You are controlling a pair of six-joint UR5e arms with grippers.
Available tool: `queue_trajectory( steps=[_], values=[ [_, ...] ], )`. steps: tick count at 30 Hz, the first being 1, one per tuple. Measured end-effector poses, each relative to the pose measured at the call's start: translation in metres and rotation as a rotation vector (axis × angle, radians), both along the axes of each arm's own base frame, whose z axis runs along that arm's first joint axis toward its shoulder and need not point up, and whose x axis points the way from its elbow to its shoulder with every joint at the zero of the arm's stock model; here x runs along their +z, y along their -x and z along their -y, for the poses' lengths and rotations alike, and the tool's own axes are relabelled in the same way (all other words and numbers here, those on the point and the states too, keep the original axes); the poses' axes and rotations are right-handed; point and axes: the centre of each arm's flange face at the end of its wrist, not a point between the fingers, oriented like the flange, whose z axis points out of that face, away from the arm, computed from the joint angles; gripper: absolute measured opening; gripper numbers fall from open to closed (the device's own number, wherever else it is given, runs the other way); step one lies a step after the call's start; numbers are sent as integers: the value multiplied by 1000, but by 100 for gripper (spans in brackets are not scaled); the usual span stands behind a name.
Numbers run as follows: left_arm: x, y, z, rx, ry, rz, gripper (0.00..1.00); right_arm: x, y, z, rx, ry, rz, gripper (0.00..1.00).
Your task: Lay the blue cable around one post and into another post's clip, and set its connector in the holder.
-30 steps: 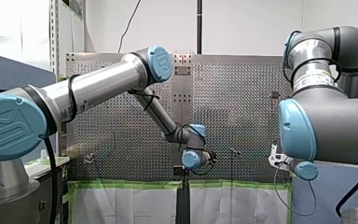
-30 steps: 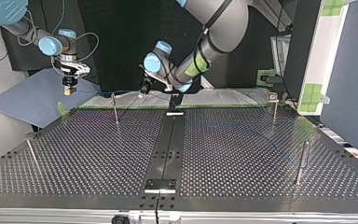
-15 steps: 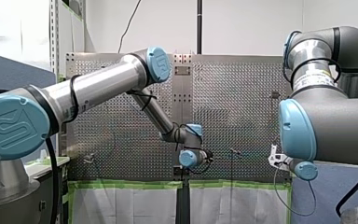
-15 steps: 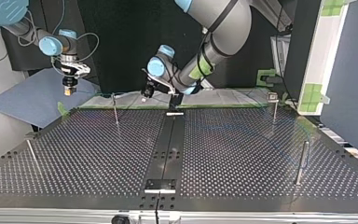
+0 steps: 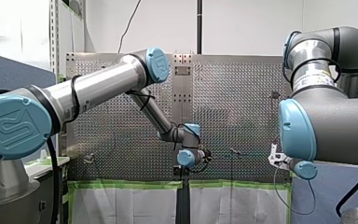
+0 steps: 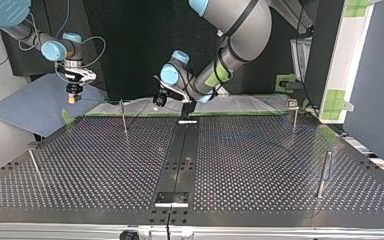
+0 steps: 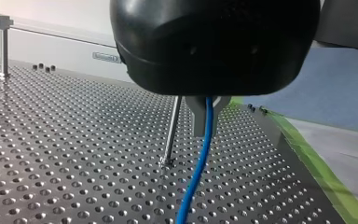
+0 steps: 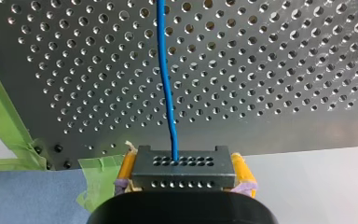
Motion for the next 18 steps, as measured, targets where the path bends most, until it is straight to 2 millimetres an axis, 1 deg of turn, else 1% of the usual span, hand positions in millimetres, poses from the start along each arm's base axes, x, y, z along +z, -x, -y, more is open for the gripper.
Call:
queue_trajectory(
  steps=[9,18],
  values=[
    [0,-3,-2,-1,3,-6,0,1,1,5,-4,2,-1,0],
    [1,-5,-3,3,14,-10,0,-9,0,11,-6,-12,-4,0]
  ],
)
